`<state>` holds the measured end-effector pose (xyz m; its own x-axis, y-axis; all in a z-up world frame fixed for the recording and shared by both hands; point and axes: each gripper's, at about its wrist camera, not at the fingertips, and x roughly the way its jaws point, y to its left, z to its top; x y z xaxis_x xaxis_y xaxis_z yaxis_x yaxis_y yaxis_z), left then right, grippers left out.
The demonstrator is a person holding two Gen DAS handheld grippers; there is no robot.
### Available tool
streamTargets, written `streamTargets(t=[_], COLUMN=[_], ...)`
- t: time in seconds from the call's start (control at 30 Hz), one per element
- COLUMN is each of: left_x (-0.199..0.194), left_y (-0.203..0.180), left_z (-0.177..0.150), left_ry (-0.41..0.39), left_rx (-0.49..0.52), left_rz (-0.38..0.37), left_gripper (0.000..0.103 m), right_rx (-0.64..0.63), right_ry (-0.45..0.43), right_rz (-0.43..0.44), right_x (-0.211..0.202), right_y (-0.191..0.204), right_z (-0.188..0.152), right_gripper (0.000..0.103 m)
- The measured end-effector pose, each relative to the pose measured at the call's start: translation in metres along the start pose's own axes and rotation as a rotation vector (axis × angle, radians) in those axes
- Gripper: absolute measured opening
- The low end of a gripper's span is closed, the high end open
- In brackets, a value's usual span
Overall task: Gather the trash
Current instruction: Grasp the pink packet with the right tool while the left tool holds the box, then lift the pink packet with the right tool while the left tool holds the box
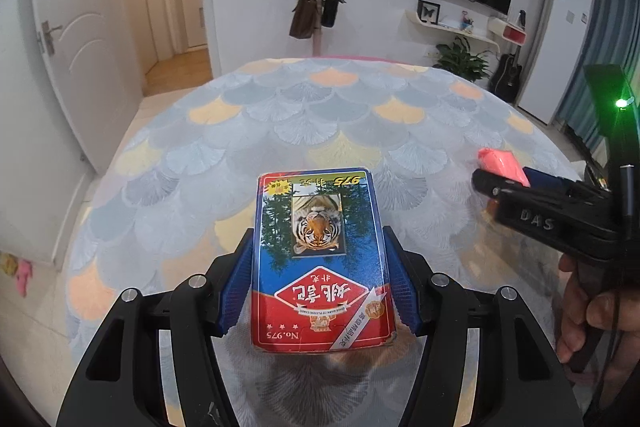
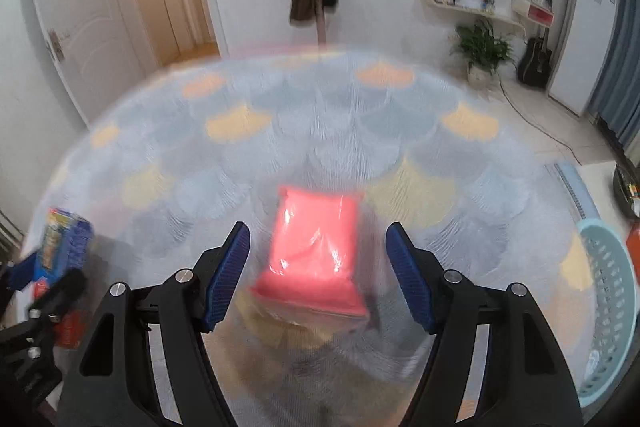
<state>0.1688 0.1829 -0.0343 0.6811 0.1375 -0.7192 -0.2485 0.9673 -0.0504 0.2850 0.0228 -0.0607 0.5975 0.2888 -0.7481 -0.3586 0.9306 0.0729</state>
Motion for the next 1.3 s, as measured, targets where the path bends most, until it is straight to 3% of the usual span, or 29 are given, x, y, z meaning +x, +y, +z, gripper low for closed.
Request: streamTargets(t=[0.03, 0.13, 0.37, 0.63, 1.3], left_x=[0.002, 0.009, 0.001, -0.035, -0.091], left_y=[0.000, -0.002, -0.003, -0.003, -0.025], left_z=[0.000, -0.001, -0.007, -0.008, -0.027], left_ry=[0.004, 0.017, -0.007, -0.068, -0.137], left_rx=[0.002, 0.001, 0.009, 0.020, 0.059], left_rz=[-0.001, -0.017, -0.023, -0.014, -0.027], left_gripper=[0.058, 0.058, 0.058, 0.058, 0.059], right_rx=[-0.008, -0.017, 0.003, -0.023, -0.006], right_ry=[0.002, -0.005, -0.088, -0.176, -0.241], right_rz=[-0.008, -0.009, 0.043, 0.040, 0.052], right_x=[0.000, -0.006, -0.040, -0.087, -0.146], right_y=[0.001, 0.003, 0.002, 0.010, -0.002], right_z=[0.000, -0.004, -0.015, -0.025, -0.068], right_gripper=[0.038, 0.035, 0.034, 0.034, 0.034])
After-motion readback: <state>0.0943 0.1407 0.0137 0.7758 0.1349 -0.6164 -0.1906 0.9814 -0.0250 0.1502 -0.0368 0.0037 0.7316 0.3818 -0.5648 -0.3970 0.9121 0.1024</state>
